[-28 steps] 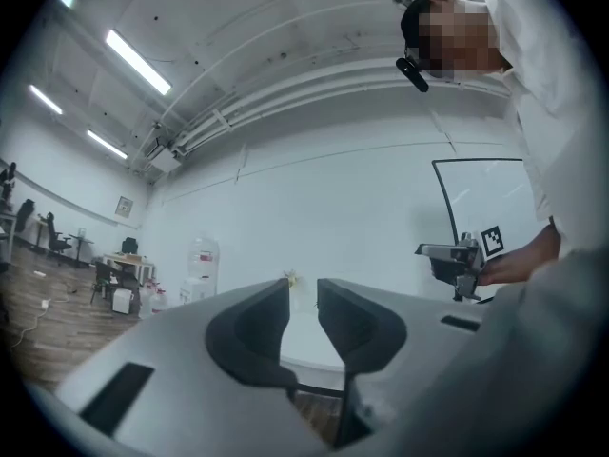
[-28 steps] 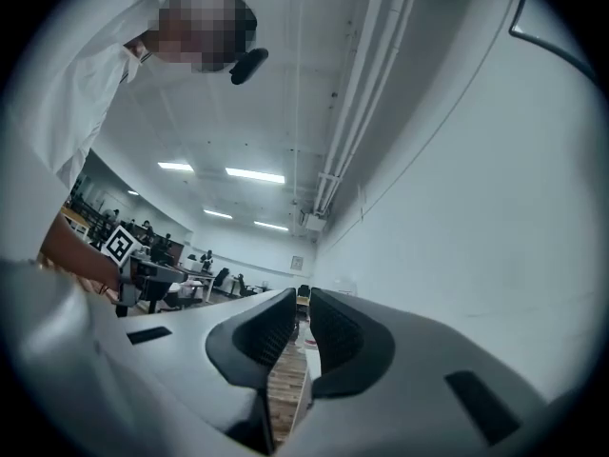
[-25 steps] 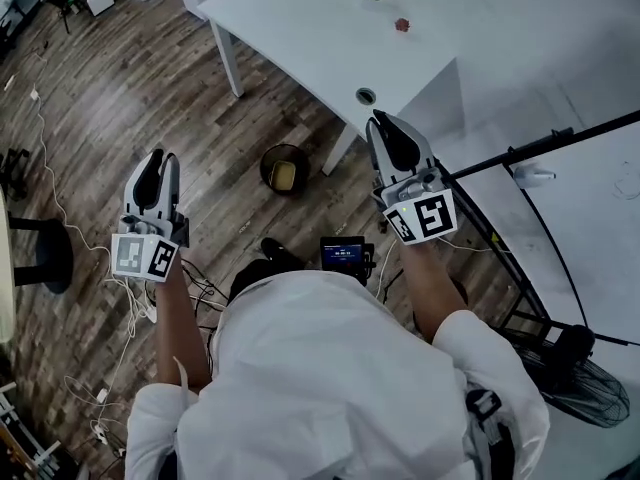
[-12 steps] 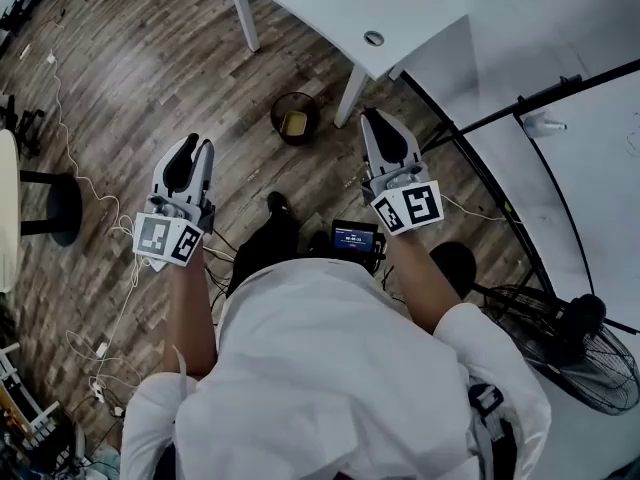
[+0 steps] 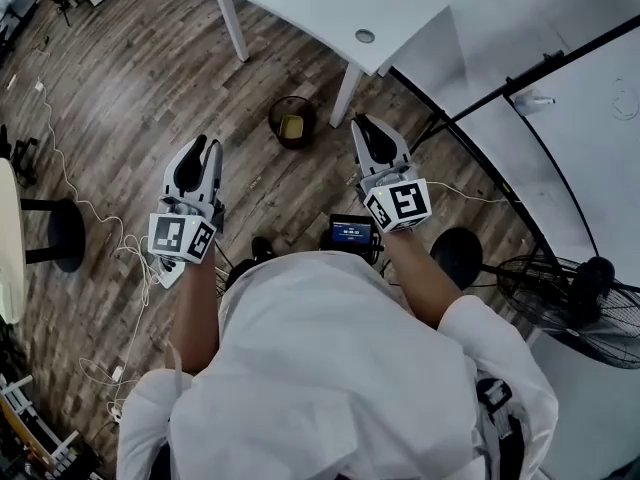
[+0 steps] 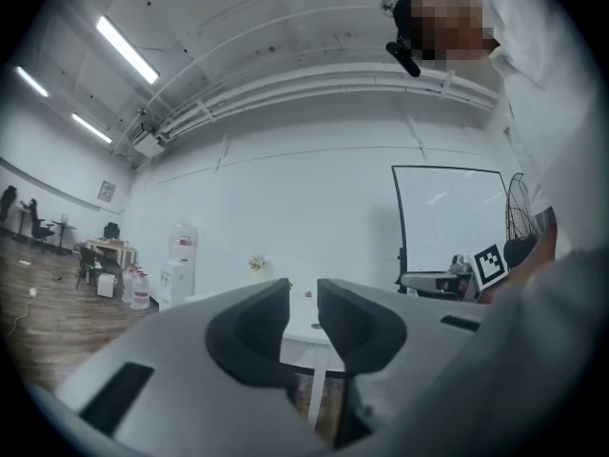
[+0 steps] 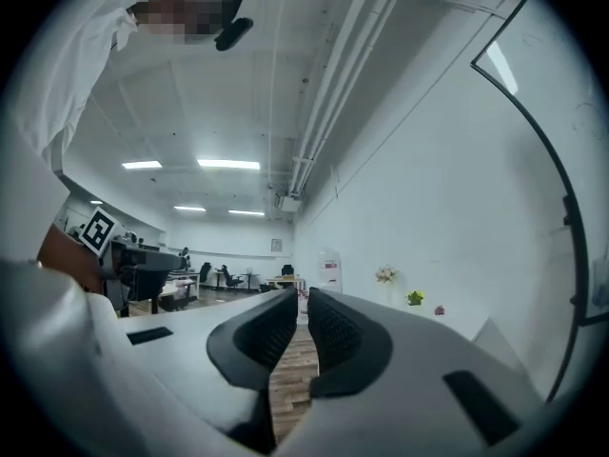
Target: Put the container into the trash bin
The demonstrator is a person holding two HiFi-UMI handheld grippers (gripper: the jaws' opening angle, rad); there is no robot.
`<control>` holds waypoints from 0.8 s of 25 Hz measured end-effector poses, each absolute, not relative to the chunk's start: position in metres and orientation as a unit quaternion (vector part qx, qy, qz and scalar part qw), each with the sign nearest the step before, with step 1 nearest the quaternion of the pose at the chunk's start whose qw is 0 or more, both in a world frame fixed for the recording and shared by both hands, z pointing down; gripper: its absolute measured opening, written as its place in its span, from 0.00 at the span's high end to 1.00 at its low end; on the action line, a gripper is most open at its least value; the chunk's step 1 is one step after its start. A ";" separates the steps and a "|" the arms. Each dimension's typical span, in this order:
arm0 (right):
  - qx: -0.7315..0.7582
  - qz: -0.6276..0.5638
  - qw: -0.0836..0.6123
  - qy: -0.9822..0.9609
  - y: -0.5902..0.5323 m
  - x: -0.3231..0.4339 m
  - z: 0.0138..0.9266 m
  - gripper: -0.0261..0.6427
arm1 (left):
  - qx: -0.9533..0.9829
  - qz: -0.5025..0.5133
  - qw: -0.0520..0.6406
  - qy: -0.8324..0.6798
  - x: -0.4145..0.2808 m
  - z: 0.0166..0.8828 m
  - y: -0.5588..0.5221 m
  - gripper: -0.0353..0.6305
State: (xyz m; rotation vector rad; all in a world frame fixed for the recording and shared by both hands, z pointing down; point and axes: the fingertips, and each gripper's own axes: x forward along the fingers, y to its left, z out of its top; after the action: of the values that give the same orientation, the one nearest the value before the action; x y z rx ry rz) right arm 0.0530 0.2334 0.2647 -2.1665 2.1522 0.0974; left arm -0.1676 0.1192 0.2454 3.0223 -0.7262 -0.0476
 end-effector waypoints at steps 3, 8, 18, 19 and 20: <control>-0.715 0.026 0.039 0.698 0.223 0.041 0.271 0.88 | 0.974 -0.016 0.018 -0.226 -0.178 0.246 0.110 0.80; -0.709 0.031 0.034 0.704 0.205 0.015 0.270 0.88 | 0.973 -0.005 0.030 -0.227 -0.200 0.258 0.096 0.80; -0.710 0.011 0.049 0.703 0.182 0.003 0.276 0.89 | 0.975 0.003 0.039 -0.219 -0.207 0.273 0.085 0.80; -0.709 0.011 0.044 0.703 0.180 0.001 0.278 0.89 | 0.976 0.003 0.039 -0.216 -0.207 0.273 0.085 0.80; -0.709 0.011 0.042 0.703 0.179 -0.002 0.280 0.89 | 0.976 0.003 0.040 -0.213 -0.207 0.273 0.085 0.80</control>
State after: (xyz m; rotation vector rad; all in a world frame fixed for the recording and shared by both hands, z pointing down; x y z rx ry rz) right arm -0.0018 0.1787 0.2798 -2.1716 2.1534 0.0332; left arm -0.2071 0.0850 0.2733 2.9916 -0.6533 0.0095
